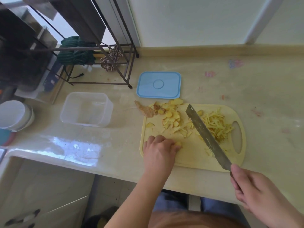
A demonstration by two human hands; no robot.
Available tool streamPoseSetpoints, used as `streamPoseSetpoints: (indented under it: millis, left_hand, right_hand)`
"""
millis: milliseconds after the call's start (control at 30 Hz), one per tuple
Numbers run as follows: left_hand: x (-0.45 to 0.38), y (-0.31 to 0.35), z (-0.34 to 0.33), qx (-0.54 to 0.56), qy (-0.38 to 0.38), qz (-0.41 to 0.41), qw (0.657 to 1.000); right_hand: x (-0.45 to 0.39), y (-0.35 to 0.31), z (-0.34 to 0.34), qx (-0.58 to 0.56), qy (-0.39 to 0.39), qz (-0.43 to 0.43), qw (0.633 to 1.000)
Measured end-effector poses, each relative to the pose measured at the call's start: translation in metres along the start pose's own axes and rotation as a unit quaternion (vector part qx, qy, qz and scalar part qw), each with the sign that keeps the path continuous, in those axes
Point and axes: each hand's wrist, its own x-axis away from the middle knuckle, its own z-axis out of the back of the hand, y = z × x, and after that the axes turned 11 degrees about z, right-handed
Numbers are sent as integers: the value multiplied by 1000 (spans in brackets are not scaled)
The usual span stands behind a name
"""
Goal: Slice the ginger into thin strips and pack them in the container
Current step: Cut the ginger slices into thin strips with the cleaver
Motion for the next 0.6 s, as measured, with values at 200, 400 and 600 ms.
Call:
streamPoseSetpoints:
  millis: [200,400,600]
  left_hand:
    - [11,-36,3,23,34,-57,998]
    - [19,-52,4,-27,35,-117,992]
    - [15,-42,12,-27,-14,-98,995]
  right_hand:
    - [1,-1,3,-3,-6,2,1000]
    - [1,0,2,0,-7,1,1000]
    - [0,-2,1,-10,-8,2,1000]
